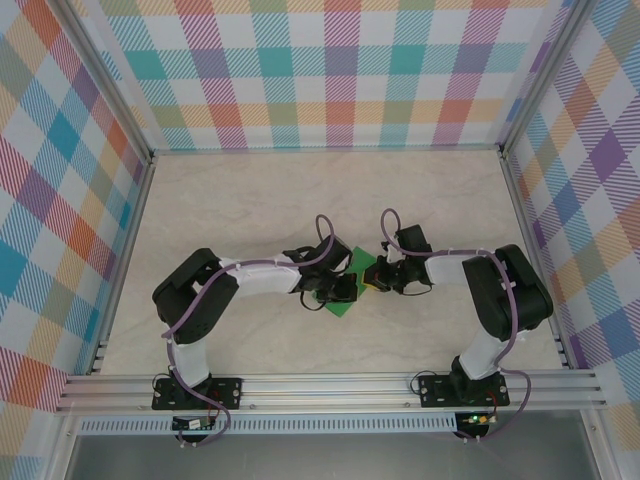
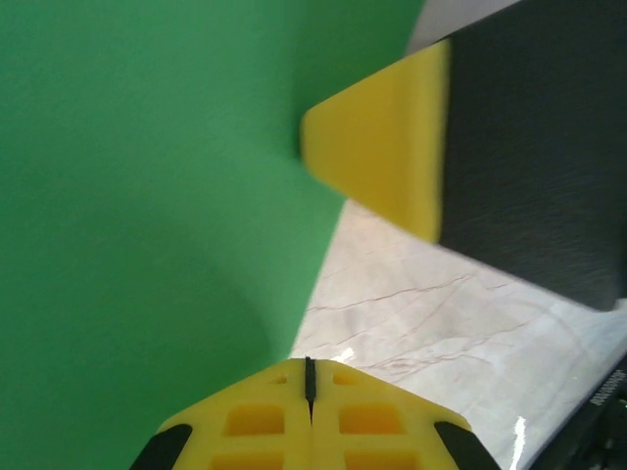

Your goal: Fold a paper plane with a square sheet of paper (pick it up from the middle)

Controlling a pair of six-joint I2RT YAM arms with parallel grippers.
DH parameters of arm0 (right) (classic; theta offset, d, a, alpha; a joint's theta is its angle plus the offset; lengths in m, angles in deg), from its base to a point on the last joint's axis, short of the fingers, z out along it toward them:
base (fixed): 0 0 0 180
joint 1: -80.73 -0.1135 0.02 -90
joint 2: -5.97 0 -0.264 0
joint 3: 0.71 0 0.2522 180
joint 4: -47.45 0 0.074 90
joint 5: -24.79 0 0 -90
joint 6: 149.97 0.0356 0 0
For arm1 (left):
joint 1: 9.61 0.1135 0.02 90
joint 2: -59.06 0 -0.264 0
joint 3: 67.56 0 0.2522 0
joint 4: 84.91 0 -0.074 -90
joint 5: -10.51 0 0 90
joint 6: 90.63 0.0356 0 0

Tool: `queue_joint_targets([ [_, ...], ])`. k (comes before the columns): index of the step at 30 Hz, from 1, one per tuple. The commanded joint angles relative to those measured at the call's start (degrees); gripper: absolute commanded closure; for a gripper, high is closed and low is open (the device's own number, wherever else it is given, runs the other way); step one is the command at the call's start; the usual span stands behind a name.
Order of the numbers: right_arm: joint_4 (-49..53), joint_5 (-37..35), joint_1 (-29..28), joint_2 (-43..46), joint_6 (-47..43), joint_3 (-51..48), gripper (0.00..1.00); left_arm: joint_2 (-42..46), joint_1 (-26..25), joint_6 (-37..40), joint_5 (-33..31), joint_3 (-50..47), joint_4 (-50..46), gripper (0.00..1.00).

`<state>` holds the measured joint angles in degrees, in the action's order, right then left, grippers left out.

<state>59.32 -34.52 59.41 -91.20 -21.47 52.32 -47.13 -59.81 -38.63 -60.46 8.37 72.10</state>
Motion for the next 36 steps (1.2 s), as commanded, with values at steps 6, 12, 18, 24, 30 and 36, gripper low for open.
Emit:
queue_joint_targets([
  [6,3.0,-2.1,0.1,-3.1,-1.0,1.2,1.00,-3.7,-0.3,2.4,1.8,0.5,-0.1,1.00],
  [12,4.9,-3.3,0.1,-3.9,-1.8,1.9,1.00,-2.5,0.1,3.8,0.7,-3.3,-1.8,1.00],
  [18,6.4,-4.3,0.2,-4.8,-2.3,2.6,1.00,-0.1,1.1,2.8,3.9,-11.3,3.1,1.00],
  [24,7.5,-5.0,0.2,-5.9,-2.7,3.4,1.00,2.6,1.1,1.4,7.1,-19.0,8.8,1.00],
  [30,8.3,-5.1,0.2,-6.1,-3.4,3.7,1.00,6.0,1.1,2.5,7.0,-23.1,6.7,1.00],
  [36,10.1,-4.8,0.2,-4.9,-5.5,5.5,1.00,11.6,1.8,5.2,7.5,-23.0,3.3,1.00],
])
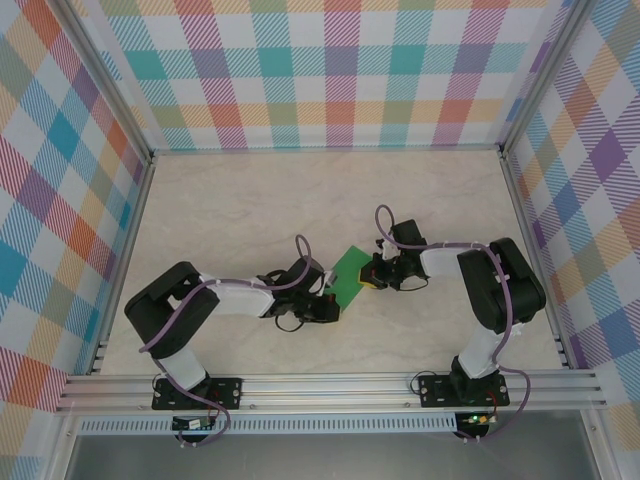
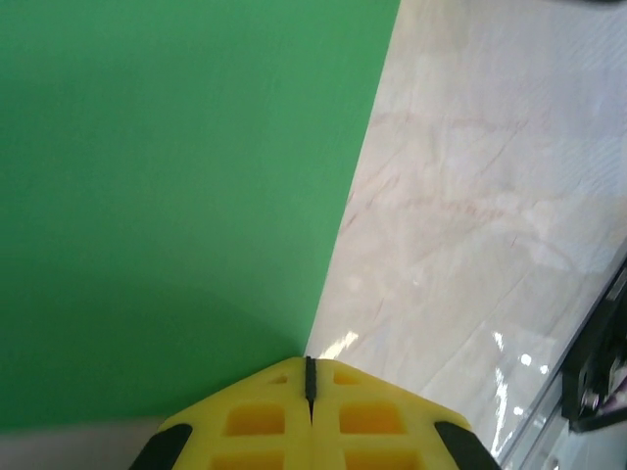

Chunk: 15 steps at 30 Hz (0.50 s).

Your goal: Fold a paper plane with a square sheet of paper (pick it up from the middle)

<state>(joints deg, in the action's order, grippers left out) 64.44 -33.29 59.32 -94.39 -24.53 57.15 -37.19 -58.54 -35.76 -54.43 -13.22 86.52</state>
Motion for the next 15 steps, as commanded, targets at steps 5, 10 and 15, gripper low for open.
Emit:
queue_joint_targets([
  [5,7.0,-3.9,0.0,1.9,-4.2,3.6,1.00,6.3,4.0,1.7,1.3,4.3,-13.2,0.97],
  [10,10.4,-6.6,-4.6,5.2,-2.6,7.7,1.00,9.4,8.8,0.3,-5.2,11.2,-19.8,0.67],
  [15,13.8,-14.2,-12.1,2.1,1.9,13.7,0.87,9.9,15.7,-1.9,-15.7,14.4,-28.9,0.41],
])
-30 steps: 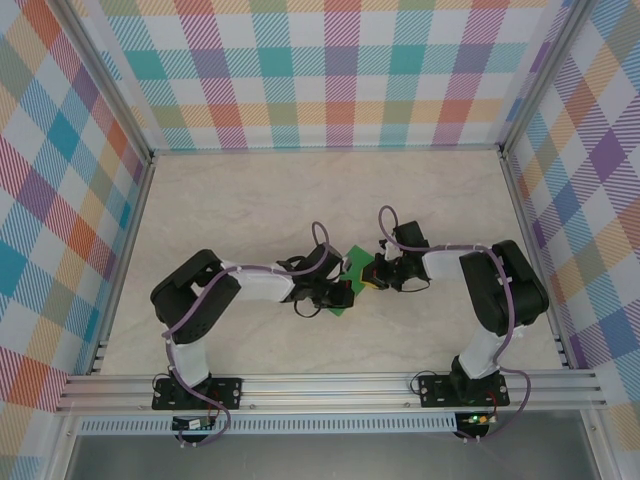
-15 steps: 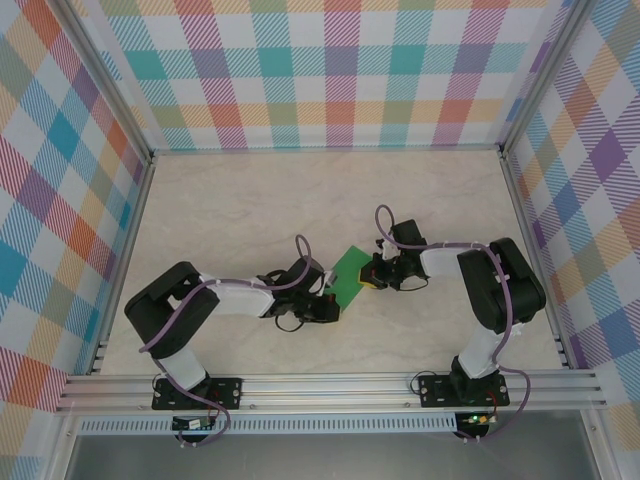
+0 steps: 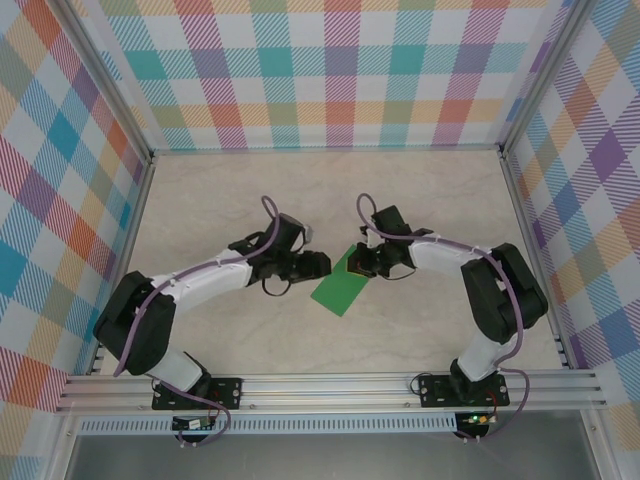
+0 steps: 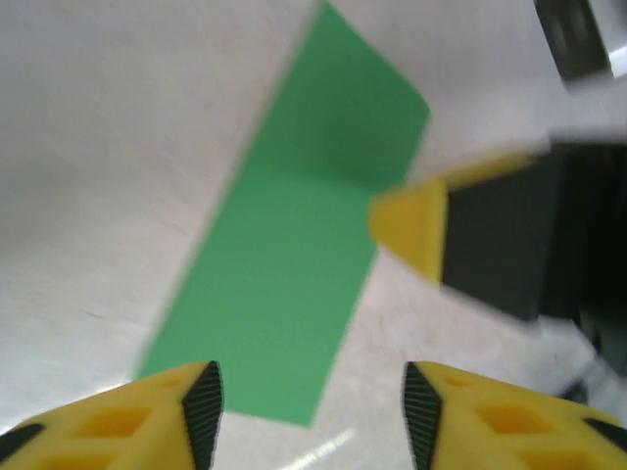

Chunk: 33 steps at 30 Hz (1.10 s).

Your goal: Fold a paper plane with a square sheet of paper (pick it up from the middle)

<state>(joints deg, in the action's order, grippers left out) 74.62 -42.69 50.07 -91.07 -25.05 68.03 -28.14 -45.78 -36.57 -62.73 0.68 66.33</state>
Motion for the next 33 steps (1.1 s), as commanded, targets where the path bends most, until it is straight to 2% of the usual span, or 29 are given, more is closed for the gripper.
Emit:
queue_joint_targets([
  [1,3.7,-5.7,-4.0,-2.4,3.1,3.8,0.85,1.2,4.1,-1.7,-9.2,0.3,-9.3,0.36],
  [4,5.0,-7.1,-6.9,-6.4,3.4,7.8,0.82,2.8,6.4,-2.8,-13.3,0.1,-10.5,0.22],
  [7,6.5,-7.5,-9.4,-9.8,3.0,10.8,0.82,3.7,7.8,-2.4,-16.1,0.3,-11.7,0.12],
  [13,10.2,-7.7,-12.8,-13.4,-0.9,12.2,0.82,2.7,10.7,-2.7,-15.0,-0.6,-12.0,0.01],
  [19,17.4,-7.7,-15.3,-12.2,-15.0,6.2,0.77,1.0,11.5,-2.4,-11.9,-0.8,-10.9,0.00],
  [23,21.4,-13.6,-15.3,-5.8,-21.9,2.0,0.73,0.7,11.5,-2.5,-10.9,-0.9,-10.1,0.00],
  [25,23.6,-14.6,-15.3,-2.8,-20.3,4.2,0.69,0.3,11.5,-3.0,-11.0,-0.8,-10.1,0.00],
  [29,26.4,-11.8,-16.2,1.3,-11.0,9.0,0.49,-0.3,11.8,-4.2,-11.6,-0.8,-10.8,0.00],
  [33,30.8,-19.8,-18.0,2.0,-7.2,10.3,0.37,-0.2,12.3,-5.1,-11.3,-2.2,-9.8,0.00],
])
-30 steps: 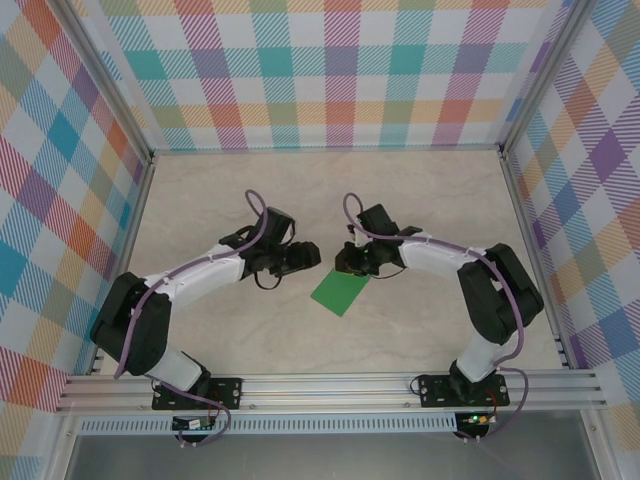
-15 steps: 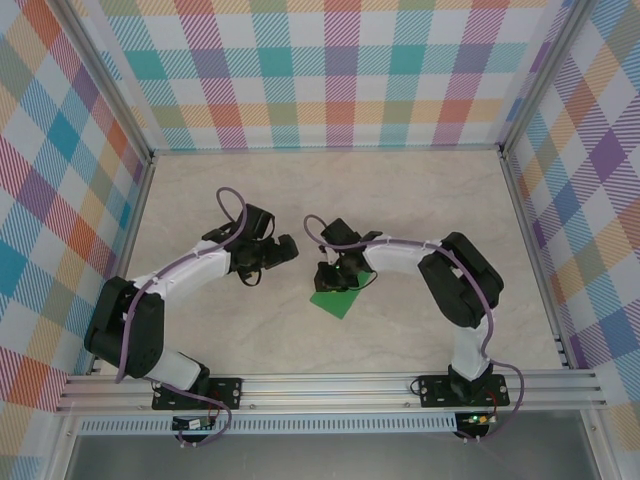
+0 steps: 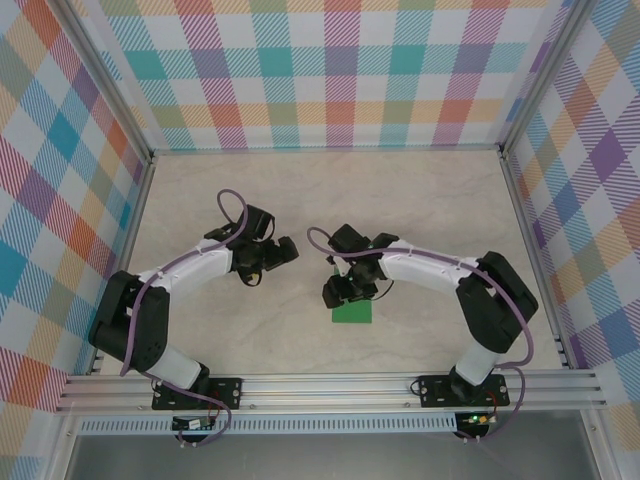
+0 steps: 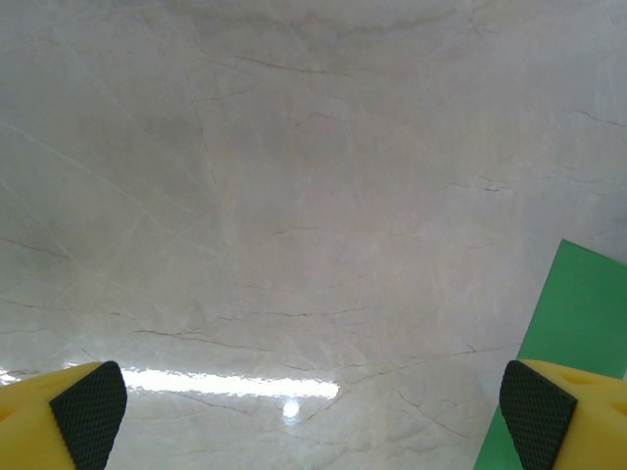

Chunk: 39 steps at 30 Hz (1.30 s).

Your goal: Fold a paper plane with a square sheet of paper (pick it up from the middle)

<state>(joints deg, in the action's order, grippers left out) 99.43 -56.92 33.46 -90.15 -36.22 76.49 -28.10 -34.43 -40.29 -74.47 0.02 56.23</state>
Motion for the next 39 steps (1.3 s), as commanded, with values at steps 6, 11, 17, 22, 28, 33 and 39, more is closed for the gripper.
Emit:
queue_joint_targets([
  [6,8.9,-8.8,-3.7,-4.0,4.3,5.1,0.22,-1.7,1.7,-1.5,2.0,-1.4,0.8,0.00],
  [11,9.4,-10.9,-4.5,-7.5,5.4,6.3,0.18,-1.7,1.8,-1.5,2.2,-1.7,1.2,0.00],
  [17,9.4,-11.0,-4.5,-10.4,5.4,6.3,0.17,-2.6,1.8,-1.3,2.8,-1.9,1.5,0.00],
  [22,9.2,-10.8,-4.5,-12.3,5.2,6.0,0.17,-3.4,1.8,-1.4,3.1,-1.6,1.7,0.00],
  [28,9.1,-11.1,-4.5,-14.5,5.8,5.0,0.16,-3.5,1.8,-1.2,3.0,-1.6,1.6,0.00],
  [33,9.2,-13.3,-4.5,-15.2,6.7,3.6,0.18,-3.5,1.9,-1.2,3.0,-1.5,1.5,0.00],
  [39,7.5,-13.1,-4.5,-14.6,6.5,2.1,0.27,-3.3,1.8,-1.1,3.0,-1.5,1.2,0.00],
])
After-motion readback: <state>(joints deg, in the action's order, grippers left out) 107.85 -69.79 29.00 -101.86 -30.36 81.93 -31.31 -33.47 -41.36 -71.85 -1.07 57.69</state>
